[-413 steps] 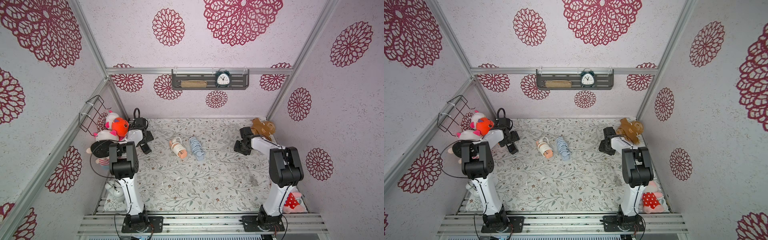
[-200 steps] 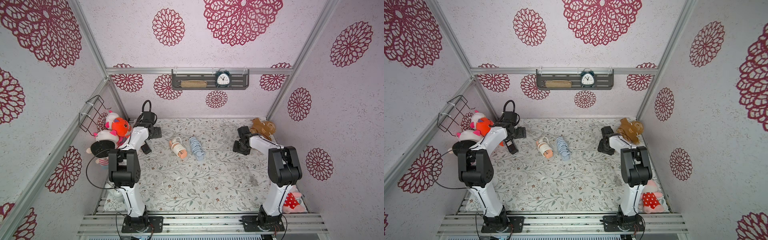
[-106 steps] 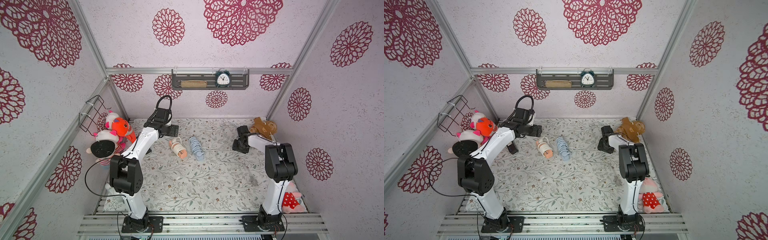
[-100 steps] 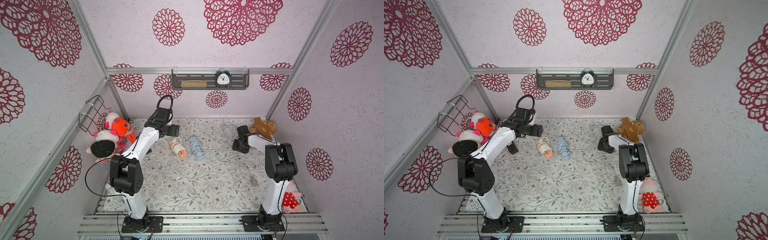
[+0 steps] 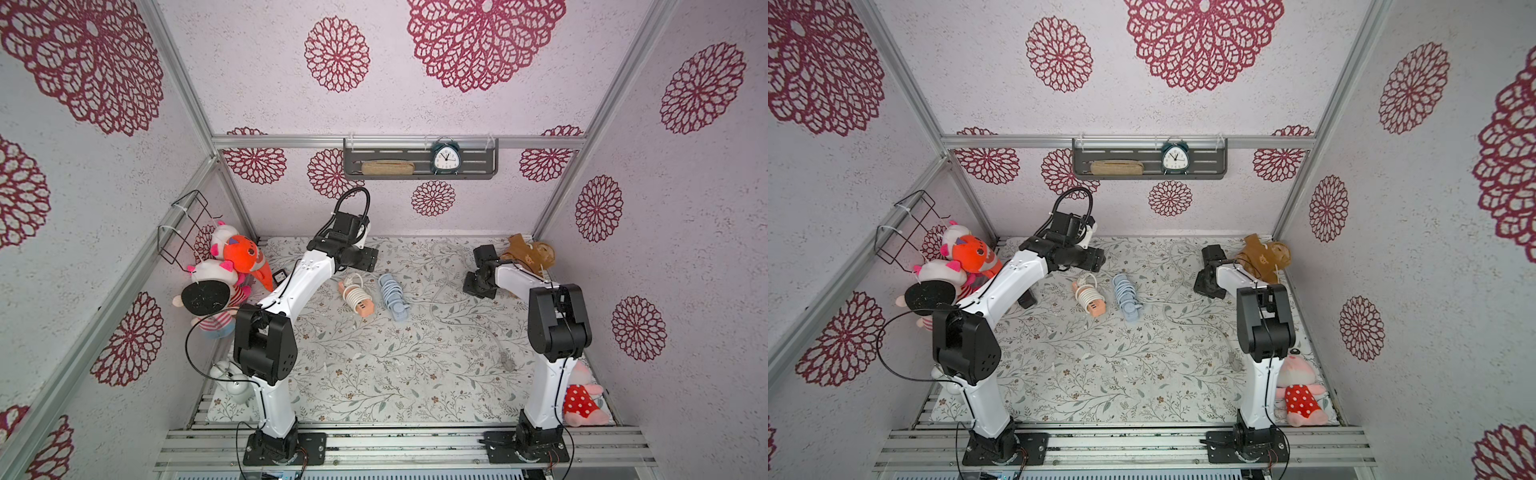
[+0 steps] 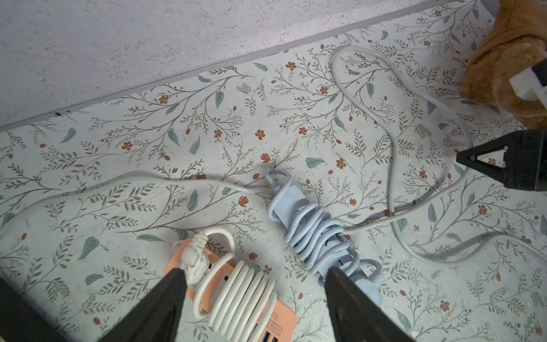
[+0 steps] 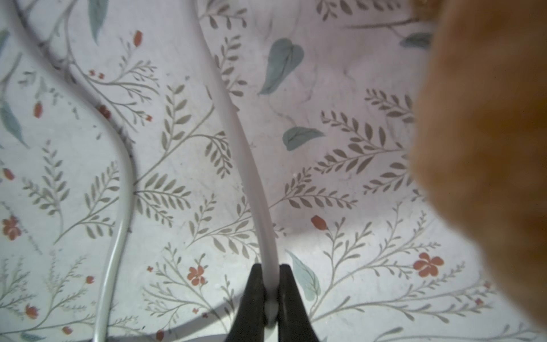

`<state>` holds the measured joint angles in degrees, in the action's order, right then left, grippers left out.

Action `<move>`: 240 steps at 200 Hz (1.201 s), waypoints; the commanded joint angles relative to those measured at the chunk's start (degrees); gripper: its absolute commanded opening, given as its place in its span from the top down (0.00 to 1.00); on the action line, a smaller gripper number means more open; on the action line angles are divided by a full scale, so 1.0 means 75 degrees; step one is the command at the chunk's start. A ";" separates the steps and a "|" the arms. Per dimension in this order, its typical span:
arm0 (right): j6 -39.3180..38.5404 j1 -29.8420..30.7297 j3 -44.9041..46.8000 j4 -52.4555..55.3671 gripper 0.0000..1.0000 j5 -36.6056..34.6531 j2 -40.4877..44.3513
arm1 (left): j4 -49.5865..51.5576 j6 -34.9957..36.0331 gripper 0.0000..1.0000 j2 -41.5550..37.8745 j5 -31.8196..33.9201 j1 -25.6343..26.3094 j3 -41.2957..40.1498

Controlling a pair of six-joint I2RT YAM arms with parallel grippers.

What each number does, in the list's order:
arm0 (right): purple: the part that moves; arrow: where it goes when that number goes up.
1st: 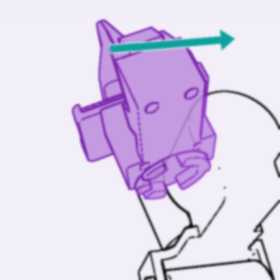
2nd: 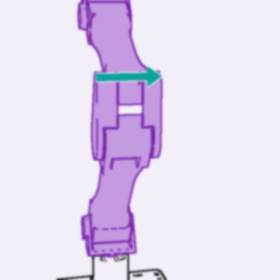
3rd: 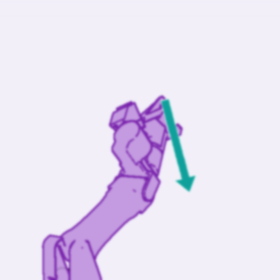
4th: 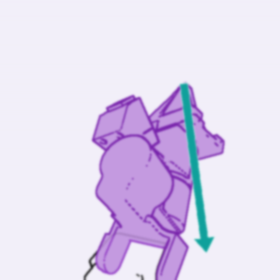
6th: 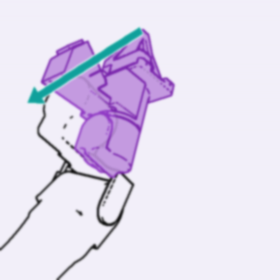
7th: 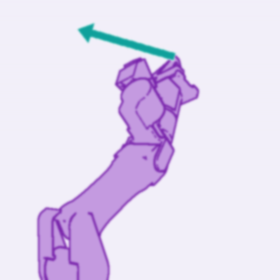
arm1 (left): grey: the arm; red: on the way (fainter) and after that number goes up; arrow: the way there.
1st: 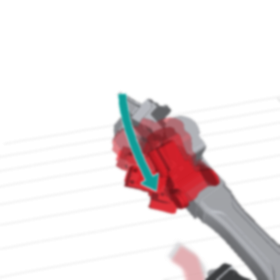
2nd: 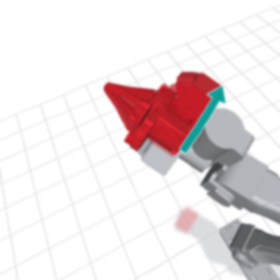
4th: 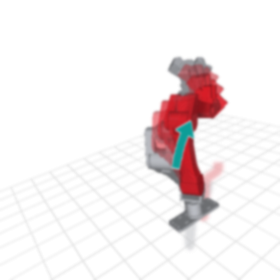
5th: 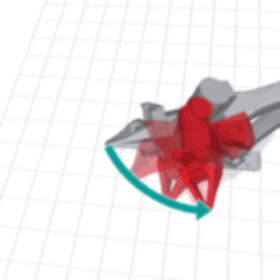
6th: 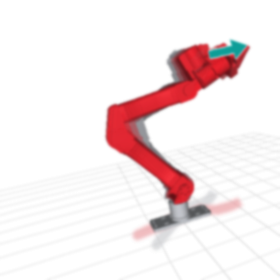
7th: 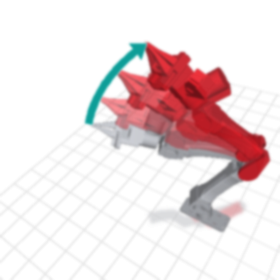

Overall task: Unwrap the cord wrapped around the power strip
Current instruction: Pick up the power cord at the center of the board.

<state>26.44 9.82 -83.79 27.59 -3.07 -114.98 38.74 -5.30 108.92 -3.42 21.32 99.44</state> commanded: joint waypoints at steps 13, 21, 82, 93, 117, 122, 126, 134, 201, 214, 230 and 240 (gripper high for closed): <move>-0.0120 0.0244 -0.0820 0.0235 0.94 0.0795 0.0678 | -0.0218 0.0314 0.27 0.0060 -0.0470 0.0215 0.0141; -0.0081 0.0316 -0.1074 0.0248 0.94 0.0982 0.0631 | -0.0273 0.0315 0.28 0.0094 -0.0557 0.0256 0.0159; 0.1591 0.0458 -0.1867 -0.0899 0.97 0.2308 0.0504 | -0.0763 0.0661 0.25 0.0619 -0.1833 0.0684 0.0189; 0.1889 0.0495 -0.1881 -0.1163 0.98 0.2365 0.0497 | -0.0874 0.0621 0.21 0.0798 -0.2212 0.0716 0.0217; 0.2175 0.0597 -0.1964 -0.1415 0.99 0.2199 0.0449 | -0.1157 0.0421 0.15 0.1096 -0.2734 0.0821 0.0343; 0.2214 0.0611 -0.1952 -0.1446 0.99 0.2160 0.0457 | -0.1138 0.0406 0.15 0.1189 -0.2780 0.0863 0.0433; 0.2243 0.0621 -0.1938 -0.1487 0.99 0.2156 0.0438 | -0.1135 0.0396 0.14 0.1260 -0.2824 0.0896 0.0492; 0.2310 0.0645 -0.1905 -0.1587 1.00 0.2196 0.0445 | -0.1162 0.0353 0.14 0.1390 -0.2901 0.0956 0.0590; 0.2561 0.0752 -0.1681 -0.2047 1.00 0.2690 0.0499 | -0.1249 0.0133 0.33 0.2232 -0.3002 0.1282 0.1213; 0.2592 0.0752 -0.1727 -0.2050 1.00 0.2706 0.0506 | -0.1173 0.0144 0.38 0.2332 -0.3089 0.1291 0.1327; 0.2629 0.0739 -0.1746 -0.2077 1.00 0.2721 0.0499 | -0.1182 0.0167 0.44 0.2373 -0.3048 0.1318 0.1352; 0.2669 0.0742 -0.1765 -0.2130 1.00 0.2773 0.0496 | -0.1170 0.0156 0.50 0.2417 -0.2996 0.1330 0.1398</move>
<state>44.97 15.18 -96.44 14.31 15.75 -113.65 30.26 -4.93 125.95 -25.41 31.09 108.62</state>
